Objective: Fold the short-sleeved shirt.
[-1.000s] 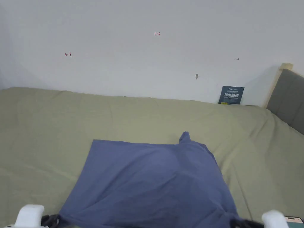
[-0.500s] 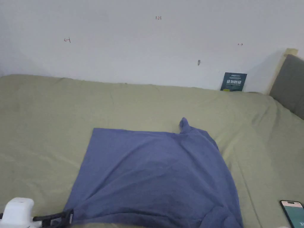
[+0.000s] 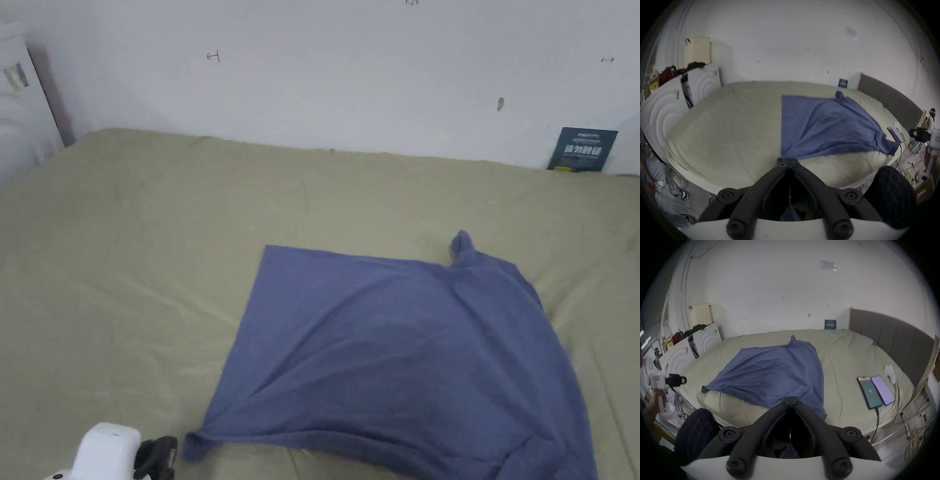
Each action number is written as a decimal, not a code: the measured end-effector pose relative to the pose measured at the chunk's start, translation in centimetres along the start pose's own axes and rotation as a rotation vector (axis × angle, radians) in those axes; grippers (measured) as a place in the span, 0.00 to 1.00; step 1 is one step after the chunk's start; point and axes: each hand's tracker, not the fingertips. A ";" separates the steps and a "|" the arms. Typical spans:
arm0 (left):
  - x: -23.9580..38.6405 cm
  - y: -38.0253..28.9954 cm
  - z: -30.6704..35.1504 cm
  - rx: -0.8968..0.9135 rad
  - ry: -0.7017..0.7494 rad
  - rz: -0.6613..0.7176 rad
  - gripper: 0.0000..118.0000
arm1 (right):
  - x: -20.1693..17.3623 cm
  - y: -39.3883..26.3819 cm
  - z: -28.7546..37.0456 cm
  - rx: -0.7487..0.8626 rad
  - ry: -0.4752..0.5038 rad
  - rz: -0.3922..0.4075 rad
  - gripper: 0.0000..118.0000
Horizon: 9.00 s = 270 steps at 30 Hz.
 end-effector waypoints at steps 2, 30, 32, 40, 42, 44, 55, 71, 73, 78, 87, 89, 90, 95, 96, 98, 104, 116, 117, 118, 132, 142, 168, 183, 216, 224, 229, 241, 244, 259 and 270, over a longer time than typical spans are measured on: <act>0.3 -0.5 -1.7 -0.033 0.027 -0.085 0.00 | -0.1 -0.2 -0.1 0.005 -0.012 0.006 0.00; -0.1 2.0 -11.1 -0.189 0.033 -0.160 0.00 | 5.0 -2.3 -10.0 -0.337 -0.095 0.119 1.00; -0.6 1.9 -11.4 -0.194 0.032 -0.156 0.00 | 4.8 -2.7 -11.3 -0.350 -0.087 0.137 1.00; -0.1 1.8 -11.6 -0.203 -0.021 -0.093 0.00 | 6.1 -3.7 -12.6 -0.353 -0.031 -0.021 0.02; -0.1 2.0 -11.2 -0.194 -0.016 -0.102 0.00 | 6.3 -3.8 -11.9 -0.329 -0.042 -0.017 0.01; -0.6 2.3 -11.1 -0.184 -0.017 -0.095 0.00 | 4.0 -0.2 -9.6 -0.315 0.022 0.020 0.02; -1.9 10.9 -10.4 -0.131 -0.090 -0.035 0.00 | 6.5 9.8 -10.9 -0.197 0.042 -0.044 0.01; -1.6 18.9 -27.3 -0.309 0.044 0.138 0.00 | 9.4 15.2 -32.4 -0.459 -0.047 -0.030 0.02; -2.2 18.5 -26.7 -0.274 0.012 0.164 0.22 | 8.6 15.1 -29.6 -0.411 -0.070 -0.024 0.22; -2.5 17.0 -18.5 0.001 0.008 0.101 0.93 | 9.5 16.5 -23.9 -0.233 -0.046 0.022 1.00; 3.0 6.4 0.9 0.350 0.063 -0.025 0.47 | -0.4 7.5 -3.8 0.193 0.030 0.063 0.52; 3.7 5.3 1.2 0.299 0.081 -0.036 0.00 | -1.8 5.3 -2.3 0.212 -0.031 0.062 0.00; 3.7 4.9 1.1 0.304 0.038 -0.041 0.00 | -2.4 4.5 -1.6 0.246 -0.040 0.061 0.00; 3.9 4.7 -1.0 0.240 0.039 -0.062 0.00 | -3.3 3.7 -1.6 0.223 0.001 0.091 0.00; 3.8 4.8 -1.5 0.230 0.036 -0.061 0.00 | -3.2 3.8 -1.7 0.218 0.002 0.095 0.00; 3.4 5.0 -2.9 0.200 0.039 -0.072 0.00 | -3.2 3.7 -1.8 0.213 0.007 0.101 0.00; 1.5 5.2 -11.0 -0.020 0.045 -0.084 0.75 | -2.8 3.3 -2.7 0.176 0.003 0.086 0.00; -0.1 8.2 -22.7 -0.187 0.046 -0.122 0.15 | -1.3 3.7 -4.9 0.075 -0.028 0.046 0.00; 0.5 8.1 -22.7 -0.178 0.069 -0.128 0.05 | -1.0 3.8 -5.3 0.064 -0.032 0.040 0.00; 1.1 8.2 -22.7 -0.169 0.105 -0.169 0.04 | -0.7 3.8 -5.8 0.048 -0.037 0.034 0.00; 0.0 10.8 -19.8 -0.118 0.051 -0.092 0.03 | 7.2 3.8 -22.2 -0.296 -0.183 0.052 1.00; -1.3 9.1 -20.7 -0.161 0.035 -0.062 0.02 | 5.0 5.2 -24.0 -0.385 -0.070 0.019 0.10; -1.3 2.8 -8.0 -0.162 0.053 0.017 0.66 | 8.7 0.5 -11.7 -0.338 0.034 -0.183 0.96; 4.8 4.7 5.5 0.420 0.038 -0.012 0.00 | -2.5 3.0 0.5 0.403 -0.136 0.164 0.00; -3.6 22.3 -38.2 -0.337 0.133 -0.047 0.25 | -1.9 6.9 -9.2 0.176 -0.112 0.126 0.00; -3.6 21.6 -34.2 -0.257 0.034 0.053 0.01 | -1.0 8.2 -10.3 0.141 -0.093 0.097 0.00; -2.1 22.1 -27.7 -0.140 -0.029 0.065 0.01 | 2.3 12.2 -18.6 -0.025 -0.126 0.185 0.00; -1.9 21.5 -25.5 -0.127 -0.050 0.062 0.01 | 10.1 19.0 -44.1 -0.393 -0.250 0.049 1.00; -1.6 21.7 -25.7 -0.137 -0.048 0.061 0.01 | 10.5 18.2 -45.8 -0.467 -0.276 0.096 0.97; -1.6 23.1 -21.0 -0.087 -0.030 0.072 0.01 | 8.2 22.9 -30.2 -0.169 -0.063 0.148 0.01; -3.3 13.0 -5.8 -0.043 -0.103 0.042 0.01 | 6.5 12.1 -9.9 -0.072 -0.006 0.159 0.01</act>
